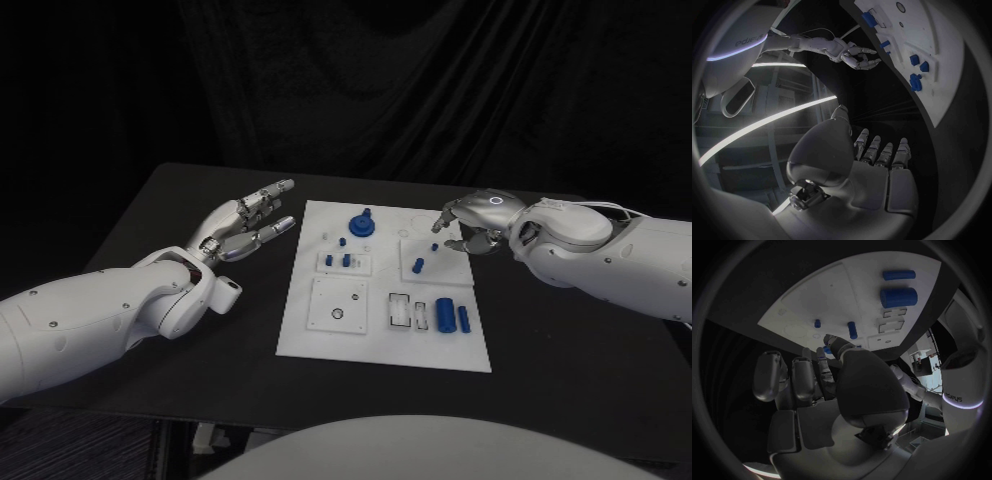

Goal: Assemble the parts on the task board

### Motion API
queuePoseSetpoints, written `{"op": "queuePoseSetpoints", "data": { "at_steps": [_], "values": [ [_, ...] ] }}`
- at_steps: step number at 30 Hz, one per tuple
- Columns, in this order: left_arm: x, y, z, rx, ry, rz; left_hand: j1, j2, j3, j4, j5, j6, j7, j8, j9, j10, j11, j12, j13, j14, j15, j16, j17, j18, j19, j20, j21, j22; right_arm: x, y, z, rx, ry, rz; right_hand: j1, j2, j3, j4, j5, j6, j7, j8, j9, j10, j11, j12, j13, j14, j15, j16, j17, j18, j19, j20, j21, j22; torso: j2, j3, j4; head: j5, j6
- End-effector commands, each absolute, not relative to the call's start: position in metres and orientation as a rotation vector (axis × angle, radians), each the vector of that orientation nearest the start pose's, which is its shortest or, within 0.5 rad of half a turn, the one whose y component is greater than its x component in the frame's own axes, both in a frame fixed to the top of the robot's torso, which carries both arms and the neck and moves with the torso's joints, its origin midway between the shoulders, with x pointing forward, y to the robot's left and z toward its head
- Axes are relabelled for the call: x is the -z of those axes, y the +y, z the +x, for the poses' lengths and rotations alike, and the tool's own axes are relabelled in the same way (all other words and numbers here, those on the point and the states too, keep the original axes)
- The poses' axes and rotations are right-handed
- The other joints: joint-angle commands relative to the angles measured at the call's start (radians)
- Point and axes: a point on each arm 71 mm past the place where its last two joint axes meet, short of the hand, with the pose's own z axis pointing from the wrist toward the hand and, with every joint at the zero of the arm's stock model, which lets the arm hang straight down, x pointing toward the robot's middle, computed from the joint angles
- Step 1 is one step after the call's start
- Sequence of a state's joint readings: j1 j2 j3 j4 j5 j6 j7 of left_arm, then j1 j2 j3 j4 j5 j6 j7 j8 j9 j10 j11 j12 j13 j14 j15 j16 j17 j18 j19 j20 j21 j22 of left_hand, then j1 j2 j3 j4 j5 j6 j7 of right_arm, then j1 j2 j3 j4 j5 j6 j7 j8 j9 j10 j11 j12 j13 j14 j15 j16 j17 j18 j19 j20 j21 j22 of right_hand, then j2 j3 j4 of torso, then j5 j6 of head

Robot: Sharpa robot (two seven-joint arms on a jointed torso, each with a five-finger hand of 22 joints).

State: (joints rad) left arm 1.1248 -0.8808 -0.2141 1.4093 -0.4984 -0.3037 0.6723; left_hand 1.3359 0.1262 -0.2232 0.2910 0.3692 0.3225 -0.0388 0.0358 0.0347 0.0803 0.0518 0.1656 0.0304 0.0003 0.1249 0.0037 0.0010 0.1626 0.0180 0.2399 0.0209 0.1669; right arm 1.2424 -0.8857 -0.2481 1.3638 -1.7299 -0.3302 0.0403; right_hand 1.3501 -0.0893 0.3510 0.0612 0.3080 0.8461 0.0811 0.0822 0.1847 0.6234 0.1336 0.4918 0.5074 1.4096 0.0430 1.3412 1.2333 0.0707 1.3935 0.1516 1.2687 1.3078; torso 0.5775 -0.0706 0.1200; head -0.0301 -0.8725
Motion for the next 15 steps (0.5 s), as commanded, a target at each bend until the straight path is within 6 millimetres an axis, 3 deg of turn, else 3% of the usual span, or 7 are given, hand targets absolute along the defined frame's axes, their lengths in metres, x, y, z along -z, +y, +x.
{"op": "queuePoseSetpoints", "data": {
  "at_steps": [1, 5, 7, 8, 11, 15],
  "values": [
    [0.244, 0.247, 0.449, 1.513, 1.374, -0.401, 0.016, 0.002, -0.005, 0.0, 0.015, 0.006, 0.001, -0.001, 0.001, 0.005, 0.007, 0.008, 0.001, 0.0, 0.011, -0.004, -0.001, 0.017, 0.002, 0.011, -0.001, 0.006, 0.246, -0.268, 0.487, -0.374, 1.747, -0.512, -0.004, 0.002, -0.002, -0.005, 0.009, -0.005, -0.002, -0.005, 0.002, 0.011, 0.001, -0.009, -0.012, 0.002, 0.004, 0.0, 0.002, 0.001, 0.002, -0.001, 0.003, 0.168, -0.004, -0.0274, 0.0099, -0.008, 0.0],
    [0.245, 0.246, 0.448, 1.511, 1.378, -0.406, 0.035, 0.007, -0.008, -0.002, 0.035, 0.005, 0.007, -0.001, 0.001, 0.003, 0.016, 0.009, 0.001, 0.002, 0.025, -0.003, 0.0, 0.017, 0.007, 0.028, 0.002, 0.017, 0.248, -0.268, 0.492, -0.37, 1.767, -0.508, -0.004, 0.003, -0.002, -0.006, 0.01, -0.007, 0.004, -0.007, 0.005, 0.029, 0.0, -0.015, -0.029, -0.006, 0.002, -0.01, -0.016, 0.004, -0.006, -0.001, -0.012, 0.163, -0.003, -0.0321, 0.0135, -0.015, 0.0],
    [0.245, 0.245, 0.447, 1.509, 1.377, -0.407, 0.046, 0.007, -0.01, -0.002, 0.044, 0.01, 0.01, 0.0, 0.002, 0.006, 0.021, 0.015, 0.002, 0.007, 0.033, -0.001, 0.001, 0.018, 0.013, 0.038, 0.005, 0.032, 0.25, -0.269, 0.493, -0.368, 1.786, -0.498, -0.022, 0.006, -0.013, 0.008, -0.022, -0.013, 0.007, -0.01, 0.007, 0.046, -0.003, -0.02, -0.046, -0.01, 0.0, -0.013, -0.024, 0.005, -0.009, -0.002, -0.017, 0.162, -0.003, -0.0325, 0.0142, -0.021, 0.0],
    [0.245, 0.245, 0.447, 1.508, 1.376, -0.407, 0.063, 0.004, -0.012, -0.004, 0.064, 0.021, 0.015, 0.001, 0.003, 0.01, 0.025, 0.021, 0.002, 0.015, 0.042, 0.001, 0.003, 0.018, 0.021, 0.044, 0.009, 0.048, 0.251, -0.269, 0.494, -0.369, 1.797, -0.489, -0.025, 0.007, -0.017, 0.012, -0.034, -0.016, 0.009, -0.011, 0.008, 0.048, -0.003, -0.023, -0.053, -0.013, -0.001, -0.017, -0.032, 0.007, -0.012, -0.003, -0.023, 0.16, -0.003, -0.0325, 0.0148, -0.024, 0.0],
    [0.245, 0.245, 0.446, 1.505, 1.374, -0.408, 0.072, 0.003, -0.014, -0.003, 0.077, 0.03, 0.017, 0.002, 0.004, 0.013, 0.025, 0.027, 0.003, 0.02, 0.045, 0.002, 0.004, 0.019, 0.027, 0.045, 0.012, 0.061, 0.252, -0.268, 0.497, -0.374, 1.814, -0.472, -0.018, 0.011, -0.018, 0.01, -0.025, -0.02, 0.021, -0.012, 0.011, 0.042, 0.0, -0.035, -0.068, -0.013, 0.005, -0.017, -0.035, 0.006, -0.012, 0.0, -0.025, 0.16, -0.002, -0.0286, 0.0166, -0.03, 0.0],
    [0.246, 0.244, 0.446, 1.506, 1.374, -0.408, 0.077, 0.003, -0.015, -0.003, 0.082, 0.031, 0.018, 0.002, 0.004, 0.016, 0.03, 0.03, 0.003, 0.022, 0.049, 0.002, 0.005, 0.018, 0.031, 0.046, 0.013, 0.065, 0.252, -0.267, 0.499, -0.382, 1.814, -0.465, -0.008, 0.012, -0.019, 0.003, -0.012, -0.021, 0.023, -0.011, 0.014, 0.034, 0.003, -0.051, -0.087, -0.013, 0.006, -0.016, -0.04, 0.007, -0.012, 0.002, -0.028, 0.159, 0.001, -0.0247, 0.0152, -0.034, 0.0]
  ]
}}
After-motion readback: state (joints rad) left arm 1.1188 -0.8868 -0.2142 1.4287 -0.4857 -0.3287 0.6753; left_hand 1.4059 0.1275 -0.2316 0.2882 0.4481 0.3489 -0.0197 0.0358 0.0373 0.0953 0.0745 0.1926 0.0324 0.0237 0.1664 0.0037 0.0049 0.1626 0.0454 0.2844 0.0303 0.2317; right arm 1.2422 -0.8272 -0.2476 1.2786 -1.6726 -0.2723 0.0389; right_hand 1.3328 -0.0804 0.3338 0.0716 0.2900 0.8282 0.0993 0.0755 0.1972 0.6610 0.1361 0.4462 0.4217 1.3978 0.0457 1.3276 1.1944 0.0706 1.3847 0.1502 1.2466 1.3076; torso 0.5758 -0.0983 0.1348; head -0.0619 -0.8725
